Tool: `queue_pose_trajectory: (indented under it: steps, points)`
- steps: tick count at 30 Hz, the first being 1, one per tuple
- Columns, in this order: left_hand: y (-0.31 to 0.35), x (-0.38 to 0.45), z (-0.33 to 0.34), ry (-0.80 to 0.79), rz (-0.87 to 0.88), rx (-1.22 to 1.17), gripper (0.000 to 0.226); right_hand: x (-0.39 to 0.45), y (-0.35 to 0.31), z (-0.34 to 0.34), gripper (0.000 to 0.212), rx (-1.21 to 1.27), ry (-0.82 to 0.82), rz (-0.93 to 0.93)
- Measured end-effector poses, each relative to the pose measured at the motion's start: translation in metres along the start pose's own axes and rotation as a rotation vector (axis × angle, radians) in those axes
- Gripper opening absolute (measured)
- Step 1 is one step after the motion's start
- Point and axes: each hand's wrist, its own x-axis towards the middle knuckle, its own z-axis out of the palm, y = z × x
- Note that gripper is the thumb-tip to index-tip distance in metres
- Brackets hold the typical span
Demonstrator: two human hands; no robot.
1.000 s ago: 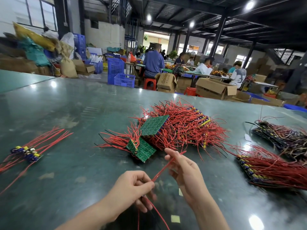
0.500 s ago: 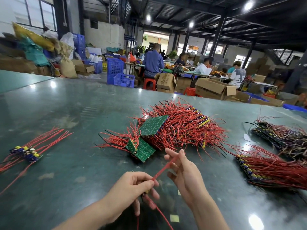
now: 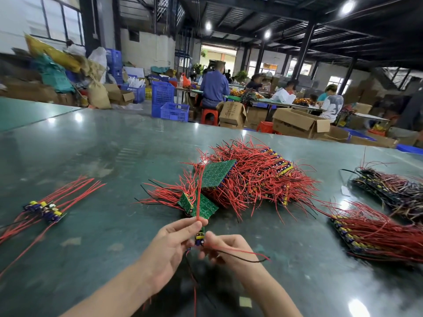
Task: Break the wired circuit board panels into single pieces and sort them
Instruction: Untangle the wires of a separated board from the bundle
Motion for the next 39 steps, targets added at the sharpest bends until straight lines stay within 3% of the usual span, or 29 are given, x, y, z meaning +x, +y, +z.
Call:
queue_pose_trajectory:
  steps: [9, 15, 19, 23, 28, 34, 39]
  points:
    - [0.004, -0.002, 0.003, 0.08, 0.0, 0.002, 0.014, -0.004, -0.001, 0.004, 0.01, -0.061, -0.05, -0.064]
    - [0.006, -0.001, 0.002, 0.132, -0.043, -0.047, 0.015, -0.003, 0.002, 0.01, 0.027, -0.21, 0.085, -0.176]
    - [0.006, 0.0, -0.001, 0.058, 0.011, -0.034, 0.016, -0.003, 0.001, 0.009, 0.031, -0.165, 0.101, -0.174]
    - [0.005, -0.001, -0.004, -0.074, 0.141, 0.161, 0.031, -0.003, -0.001, 0.002, 0.034, -0.119, 0.144, -0.112]
    - [0.003, 0.003, -0.009, 0.008, 0.231, 0.297, 0.032, -0.004, -0.003, 0.004, 0.023, -0.147, 0.155, -0.169]
    - [0.005, 0.006, -0.009, 0.063, 0.154, 0.292, 0.035, -0.002, -0.002, 0.002, 0.027, -0.349, 0.184, -0.206]
    - [0.007, 0.006, -0.009, 0.081, 0.019, 0.176, 0.037, 0.001, 0.0, -0.001, 0.009, -0.635, 0.24, -0.324]
